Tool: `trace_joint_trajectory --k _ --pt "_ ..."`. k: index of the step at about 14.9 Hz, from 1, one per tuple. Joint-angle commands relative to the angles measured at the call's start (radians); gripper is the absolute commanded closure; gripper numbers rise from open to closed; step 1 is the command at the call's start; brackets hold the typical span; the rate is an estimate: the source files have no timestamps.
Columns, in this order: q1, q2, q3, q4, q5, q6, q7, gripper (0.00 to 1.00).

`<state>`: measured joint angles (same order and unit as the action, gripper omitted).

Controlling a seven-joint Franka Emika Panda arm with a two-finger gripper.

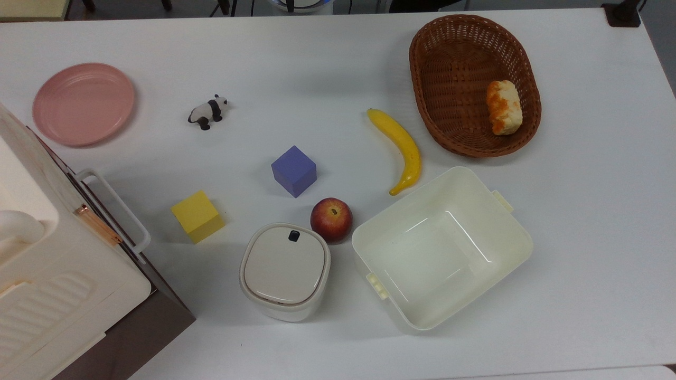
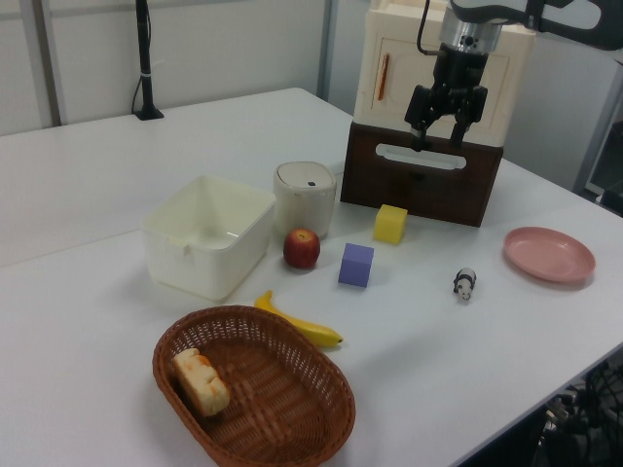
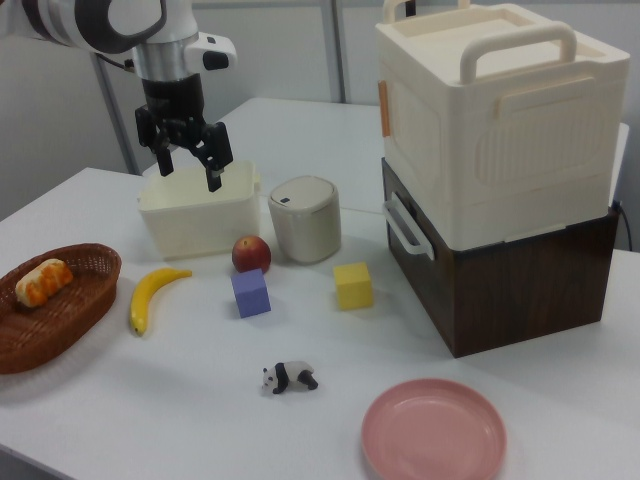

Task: Slide the drawer open

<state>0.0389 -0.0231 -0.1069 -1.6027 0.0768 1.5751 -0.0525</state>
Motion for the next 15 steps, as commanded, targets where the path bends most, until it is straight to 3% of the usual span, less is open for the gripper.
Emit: trace_joint_trajectory --k 1,15 --pt "0.010 -0.026 -0.005 -0.028 0.012 -0.014 0.013 0.00" --pt "0.015 -0.023 -0.002 -0.023 0.008 -0.017 0.006 0.00"
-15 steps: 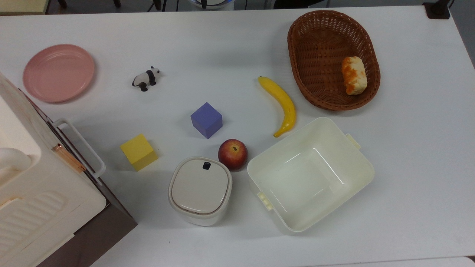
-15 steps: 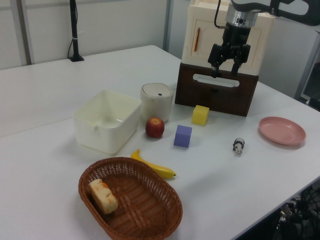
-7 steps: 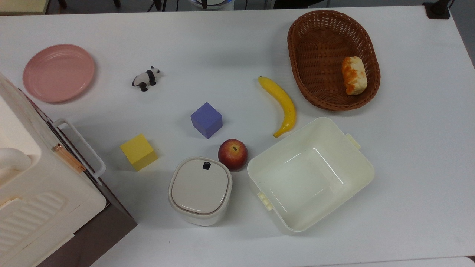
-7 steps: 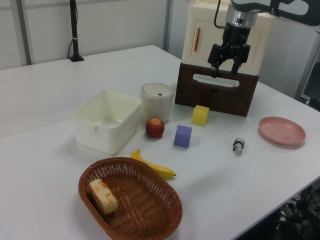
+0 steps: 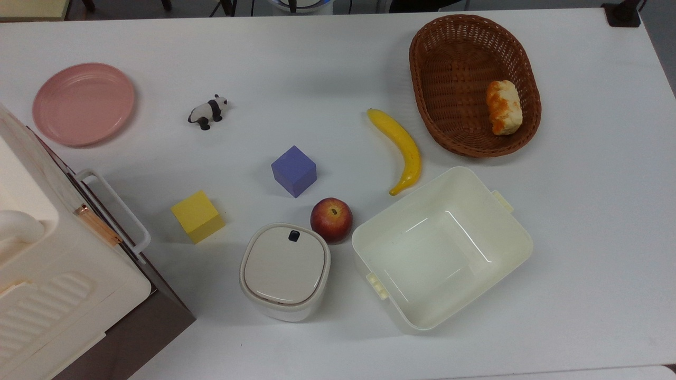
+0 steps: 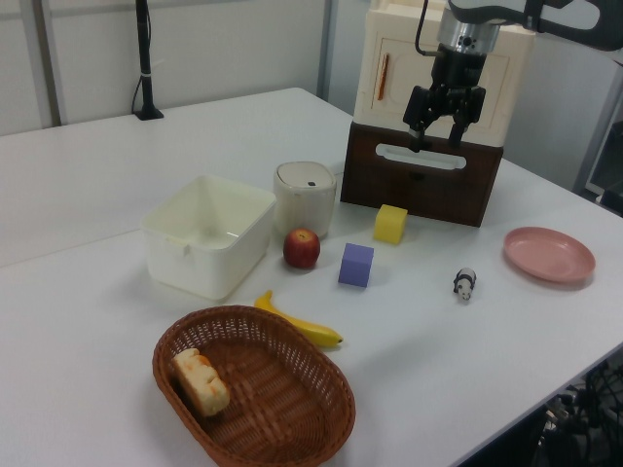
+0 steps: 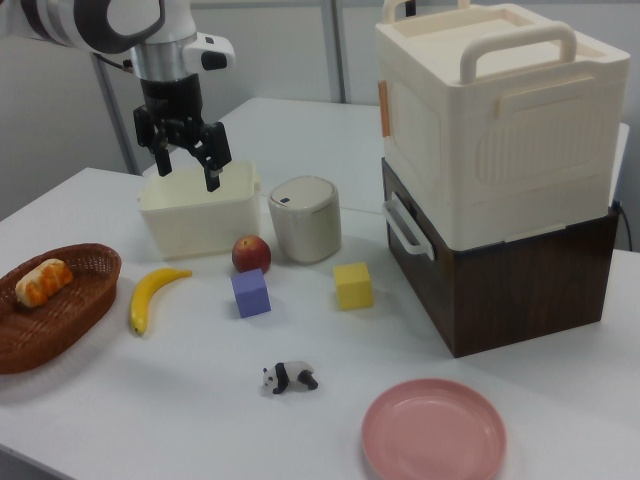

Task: Slide the drawer open

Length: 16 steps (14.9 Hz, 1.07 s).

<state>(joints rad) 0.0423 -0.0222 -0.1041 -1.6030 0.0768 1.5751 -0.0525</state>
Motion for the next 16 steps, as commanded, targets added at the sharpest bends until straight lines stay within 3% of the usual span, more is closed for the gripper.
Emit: trace_joint_trajectory --k 1,9,16 --pt "0.010 -0.024 -0.005 -0.025 0.008 -0.012 0.006 0.00" --pt "0.005 -0.022 -0.005 -0.026 0.003 -0.006 -0.023 0.00" --pt "-0.033 -0.018 -0.005 -0.029 -0.003 0.026 -0.447 0.00"
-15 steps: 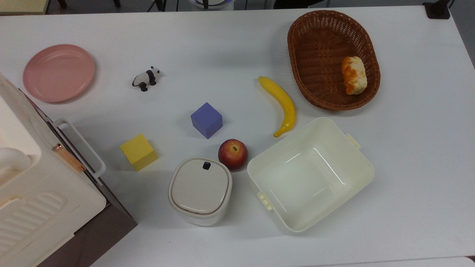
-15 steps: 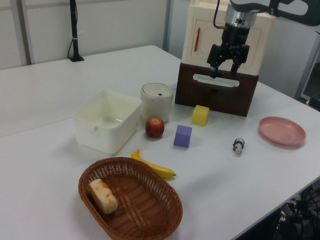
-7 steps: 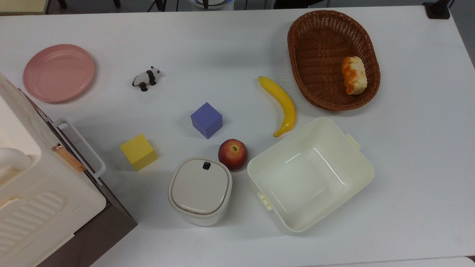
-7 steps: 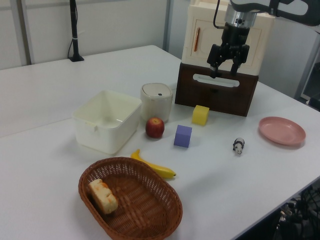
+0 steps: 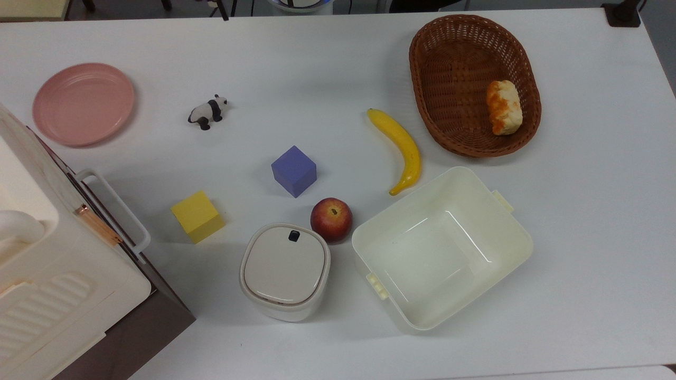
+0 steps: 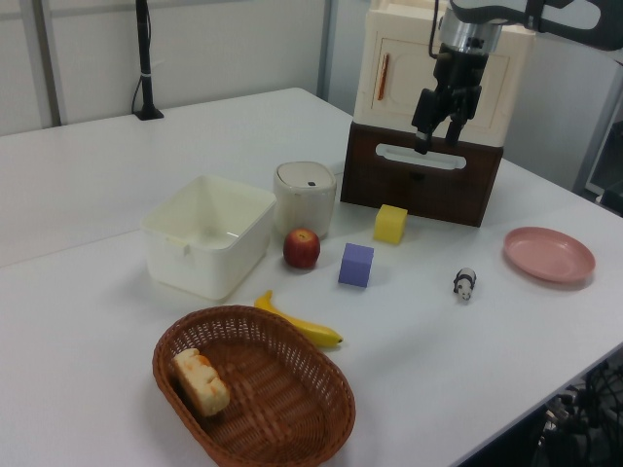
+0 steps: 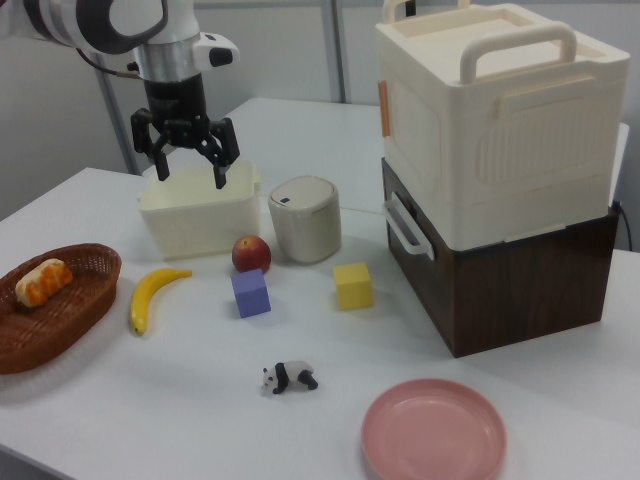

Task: Slide the drawer open

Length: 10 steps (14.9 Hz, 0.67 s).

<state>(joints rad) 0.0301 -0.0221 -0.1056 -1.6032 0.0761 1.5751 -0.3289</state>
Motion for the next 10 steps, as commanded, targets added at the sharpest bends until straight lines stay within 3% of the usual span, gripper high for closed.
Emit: trace_joint_trajectory --k 1,5,10 --pt "-0.032 -0.016 -0.003 -0.032 -0.002 0.052 -0.212 0.00" --pt "-0.074 0.045 -0.005 -0.028 -0.006 0.244 -0.237 0.00" --pt "-0.099 0.126 -0.003 -0.011 -0.051 0.354 -0.237 0.00"
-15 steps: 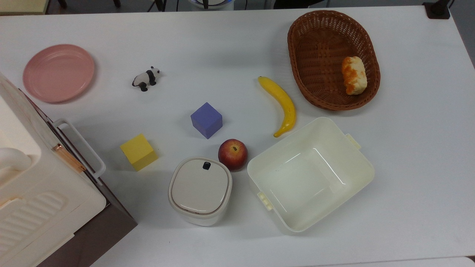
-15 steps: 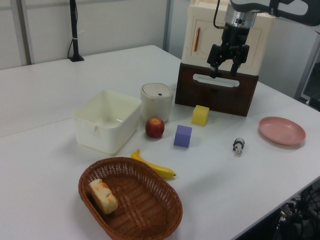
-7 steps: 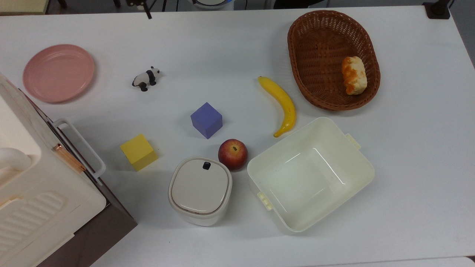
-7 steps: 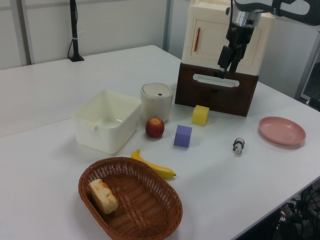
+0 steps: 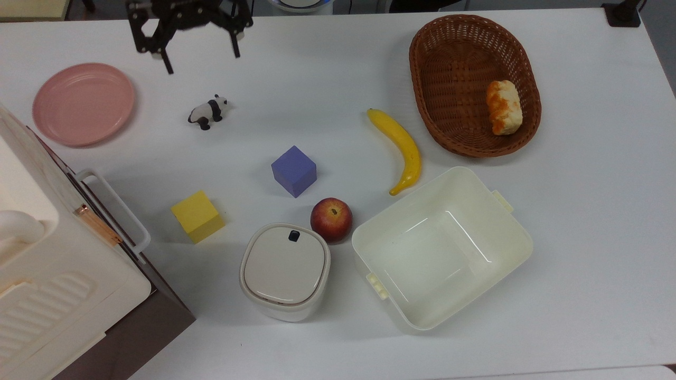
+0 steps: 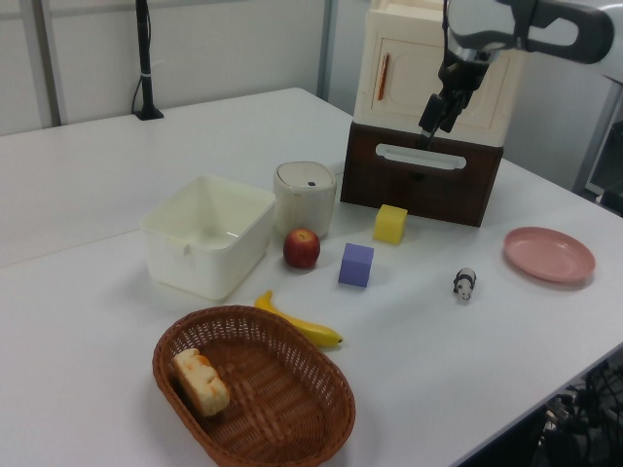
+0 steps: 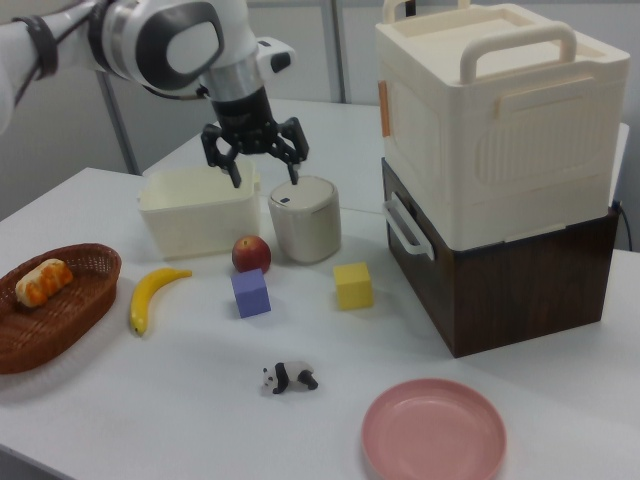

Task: Slide the drawer open
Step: 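Lower the open gripper toward the drawer handle of the brown unit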

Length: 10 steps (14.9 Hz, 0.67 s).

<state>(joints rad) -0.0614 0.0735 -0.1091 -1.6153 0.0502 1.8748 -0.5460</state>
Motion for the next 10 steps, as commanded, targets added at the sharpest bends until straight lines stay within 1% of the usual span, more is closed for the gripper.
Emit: trace_joint_trajectory --k 1,4,7,8,10 --pt "-0.008 0.052 0.003 0.012 -0.035 0.061 -0.015 0.00" --pt "-0.011 0.084 0.003 0.029 -0.055 0.086 -0.014 0.00" --pt "-0.023 0.121 0.002 0.031 -0.058 0.138 -0.014 0.00" --pt "-0.044 0.150 0.002 0.067 -0.058 0.144 -0.014 0.00" --pt "-0.054 0.193 0.002 0.109 -0.058 0.145 -0.014 0.00"
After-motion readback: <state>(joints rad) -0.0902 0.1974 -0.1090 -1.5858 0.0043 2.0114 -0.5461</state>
